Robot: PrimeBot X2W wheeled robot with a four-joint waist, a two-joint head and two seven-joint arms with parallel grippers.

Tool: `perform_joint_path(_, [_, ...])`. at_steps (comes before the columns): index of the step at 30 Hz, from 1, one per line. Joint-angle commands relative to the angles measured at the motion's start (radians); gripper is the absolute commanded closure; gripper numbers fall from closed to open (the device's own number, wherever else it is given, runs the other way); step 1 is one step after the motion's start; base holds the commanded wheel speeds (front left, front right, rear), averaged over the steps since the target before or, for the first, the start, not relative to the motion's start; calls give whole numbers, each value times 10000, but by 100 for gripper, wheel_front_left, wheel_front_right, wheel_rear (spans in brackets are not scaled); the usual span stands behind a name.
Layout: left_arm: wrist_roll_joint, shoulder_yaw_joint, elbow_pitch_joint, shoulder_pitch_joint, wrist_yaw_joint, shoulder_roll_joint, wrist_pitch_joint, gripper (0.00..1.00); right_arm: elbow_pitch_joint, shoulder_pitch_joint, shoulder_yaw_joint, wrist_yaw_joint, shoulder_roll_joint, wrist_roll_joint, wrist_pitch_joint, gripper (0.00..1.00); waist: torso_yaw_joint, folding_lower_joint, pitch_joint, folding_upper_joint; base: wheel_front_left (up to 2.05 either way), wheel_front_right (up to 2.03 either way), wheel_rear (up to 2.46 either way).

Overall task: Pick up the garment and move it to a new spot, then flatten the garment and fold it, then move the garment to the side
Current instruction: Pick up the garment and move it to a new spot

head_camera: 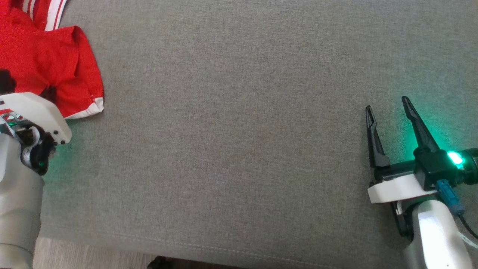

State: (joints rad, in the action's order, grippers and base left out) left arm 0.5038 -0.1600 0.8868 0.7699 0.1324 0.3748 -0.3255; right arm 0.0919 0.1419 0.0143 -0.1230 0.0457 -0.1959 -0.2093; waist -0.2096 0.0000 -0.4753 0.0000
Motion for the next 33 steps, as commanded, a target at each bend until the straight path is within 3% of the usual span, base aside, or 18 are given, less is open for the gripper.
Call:
perform_joint_path(1, [41, 160, 17, 2, -19, 624, 27, 100, -271, 84, -188, -77, 45, 45, -52, 0, -1, 0, 23, 0, 0, 0, 0])
perform_joint_path(11, [-183, -51, 102, 498, -18, 1197, 1411, 100, 156, 143, -109, -77, 45, 307, -239, 0, -33, 0, 621, 0, 0, 0, 0])
perform_joint_path(18, [-356, -361, -651, 1051, -18, 1770, 2077, 100, 695, 102, -213, -77, 45, 803, -412, 0, 124, 0, 1607, 0, 0, 0, 0])
perform_joint_path(23, [-475, -928, -1468, 1270, -18, 2100, 1899, 100, 1083, 43, -264, -77, 45, 1190, -484, 0, 389, 0, 2350, 0, 0, 0, 0])
perform_joint_path(27, [-539, -1700, -2836, 1508, -18, 2366, 1401, 100, 1448, -97, -338, -77, 45, 1710, -518, 0, 977, 0, 3318, 0, 0, 0, 0])
perform_joint_path(33, [-418, -2562, -4842, 1712, -18, 2283, 687, 100, 1492, -461, -306, -77, 45, 2139, -522, 0, 1905, 0, 4168, 0, 0, 0, 0])
